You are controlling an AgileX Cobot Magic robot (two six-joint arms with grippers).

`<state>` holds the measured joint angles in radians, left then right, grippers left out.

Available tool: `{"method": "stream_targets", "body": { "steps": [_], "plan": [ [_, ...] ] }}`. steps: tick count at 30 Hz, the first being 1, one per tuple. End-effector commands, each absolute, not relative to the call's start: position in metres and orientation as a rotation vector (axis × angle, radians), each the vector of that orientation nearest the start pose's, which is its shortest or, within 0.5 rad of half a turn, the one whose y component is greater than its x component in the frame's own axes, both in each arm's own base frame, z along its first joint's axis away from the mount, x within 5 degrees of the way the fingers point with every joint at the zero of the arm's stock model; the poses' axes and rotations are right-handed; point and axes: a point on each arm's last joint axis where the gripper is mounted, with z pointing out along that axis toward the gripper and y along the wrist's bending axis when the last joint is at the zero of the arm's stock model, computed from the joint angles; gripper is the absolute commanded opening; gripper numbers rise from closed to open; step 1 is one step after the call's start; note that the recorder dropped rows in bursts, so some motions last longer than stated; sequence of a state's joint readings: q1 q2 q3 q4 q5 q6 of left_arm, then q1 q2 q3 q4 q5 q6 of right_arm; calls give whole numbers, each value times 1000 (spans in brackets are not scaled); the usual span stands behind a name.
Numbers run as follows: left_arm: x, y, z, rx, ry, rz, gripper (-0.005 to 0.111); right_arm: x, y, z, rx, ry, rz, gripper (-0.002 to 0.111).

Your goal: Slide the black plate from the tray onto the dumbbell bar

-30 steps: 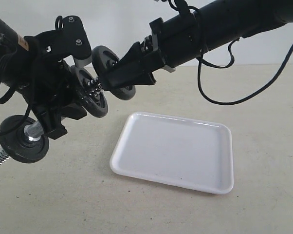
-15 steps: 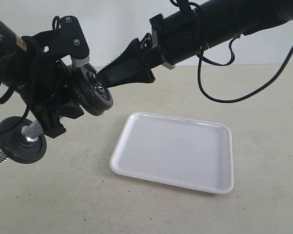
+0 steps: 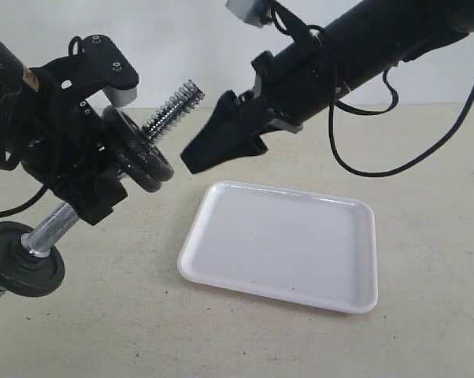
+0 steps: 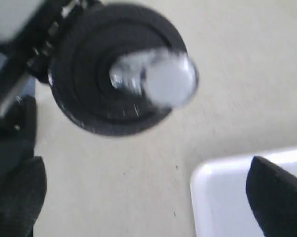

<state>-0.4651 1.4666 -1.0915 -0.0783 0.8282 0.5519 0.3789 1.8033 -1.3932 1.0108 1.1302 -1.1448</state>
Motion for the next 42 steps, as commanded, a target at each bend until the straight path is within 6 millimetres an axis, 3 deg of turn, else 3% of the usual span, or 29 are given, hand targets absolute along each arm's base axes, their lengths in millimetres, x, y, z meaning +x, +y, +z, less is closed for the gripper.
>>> {"method": "stream_targets", "body": {
  "steps": [1,2,5,6,7,10,14,17,27,34,42],
  "plan": [
    [276,-138,320,868,2178,-83,4,317,189,266,-1385,2287,880,98],
    [277,-138,318,834,2199,-86,4,317,187,265,-1387,2306,863,93],
    [283,-140,303,769,2308,-106,4,317,185,263,-1376,2350,832,41],
    [285,-141,295,750,2354,-111,4,317,185,263,-1372,2348,828,6],
    [286,-141,291,744,2375,-113,4,318,185,263,-1363,2351,822,1],
    [294,-145,275,702,2434,-124,4,321,181,260,-1362,2373,738,0],
    [300,-149,271,648,2417,-149,4,317,176,257,-1349,2485,715,0],
    [306,-152,270,577,2381,-189,4,311,170,254,-1435,2545,684,0],
    [315,-157,261,252,2424,-318,4,312,168,253,-1411,2580,658,0],
    [319,-159,252,184,2446,-339,4,311,168,253,-1390,2597,661,0],
    [331,-163,244,15,2401,-427,4,297,163,228,-1412,2685,702,0]
  ]
}}
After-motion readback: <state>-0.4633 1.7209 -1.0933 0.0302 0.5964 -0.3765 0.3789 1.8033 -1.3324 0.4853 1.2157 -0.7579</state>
